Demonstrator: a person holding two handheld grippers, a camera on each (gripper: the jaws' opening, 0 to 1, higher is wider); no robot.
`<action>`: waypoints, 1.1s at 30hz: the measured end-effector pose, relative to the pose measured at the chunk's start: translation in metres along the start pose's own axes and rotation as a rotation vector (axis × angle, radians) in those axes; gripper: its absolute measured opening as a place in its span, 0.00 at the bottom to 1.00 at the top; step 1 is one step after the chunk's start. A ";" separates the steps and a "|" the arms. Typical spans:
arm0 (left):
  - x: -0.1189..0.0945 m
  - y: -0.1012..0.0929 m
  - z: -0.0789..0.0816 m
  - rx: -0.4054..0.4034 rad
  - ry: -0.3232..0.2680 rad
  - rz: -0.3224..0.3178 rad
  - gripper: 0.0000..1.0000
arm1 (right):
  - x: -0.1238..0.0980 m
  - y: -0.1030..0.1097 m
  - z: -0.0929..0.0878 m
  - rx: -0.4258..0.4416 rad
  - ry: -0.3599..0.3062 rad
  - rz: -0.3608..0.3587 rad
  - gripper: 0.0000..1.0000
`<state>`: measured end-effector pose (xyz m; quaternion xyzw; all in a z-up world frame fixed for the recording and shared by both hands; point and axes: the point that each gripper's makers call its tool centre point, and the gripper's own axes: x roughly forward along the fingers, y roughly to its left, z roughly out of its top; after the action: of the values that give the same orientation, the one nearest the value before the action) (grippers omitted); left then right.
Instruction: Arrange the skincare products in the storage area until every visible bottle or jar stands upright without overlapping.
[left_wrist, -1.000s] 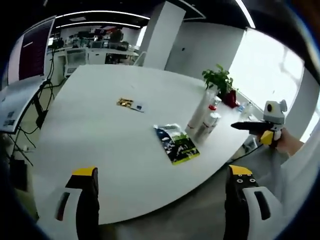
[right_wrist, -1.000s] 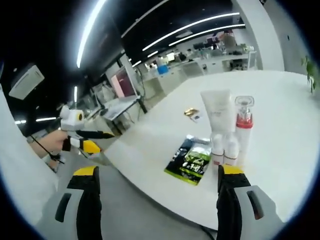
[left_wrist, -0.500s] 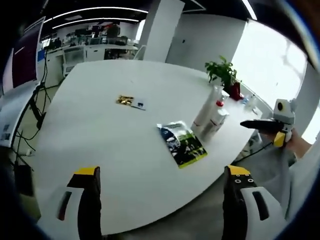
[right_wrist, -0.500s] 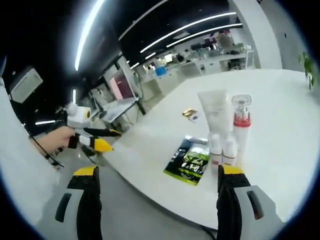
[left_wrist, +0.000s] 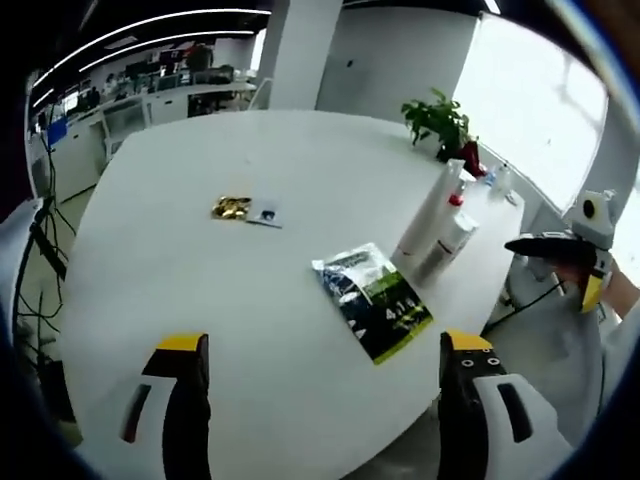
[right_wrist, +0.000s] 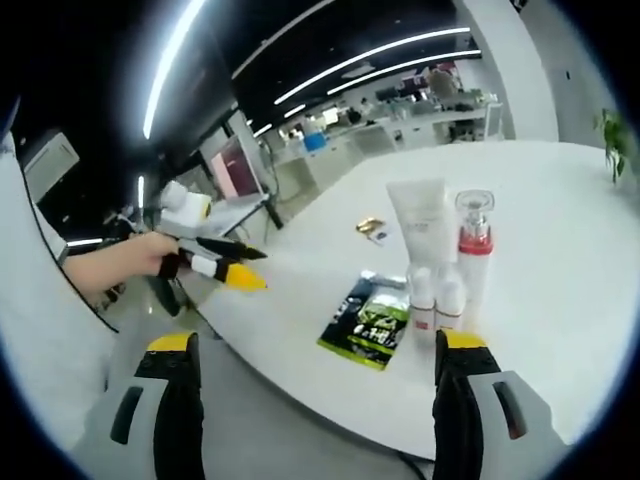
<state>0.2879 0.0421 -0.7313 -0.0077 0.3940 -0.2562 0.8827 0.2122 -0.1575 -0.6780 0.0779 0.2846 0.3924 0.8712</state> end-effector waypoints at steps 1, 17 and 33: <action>0.003 0.000 0.001 0.001 0.000 -0.002 0.86 | 0.000 0.000 0.000 0.003 -0.001 0.001 0.97; 0.069 0.027 0.020 0.085 0.090 -0.015 0.79 | 0.001 -0.006 -0.004 0.021 0.021 -0.026 0.97; 0.112 0.043 0.048 0.166 0.160 -0.010 0.76 | 0.000 -0.009 -0.006 0.032 0.032 -0.054 0.97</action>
<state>0.4036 0.0194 -0.7846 0.0841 0.4406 -0.2922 0.8446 0.2147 -0.1638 -0.6857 0.0779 0.3065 0.3655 0.8754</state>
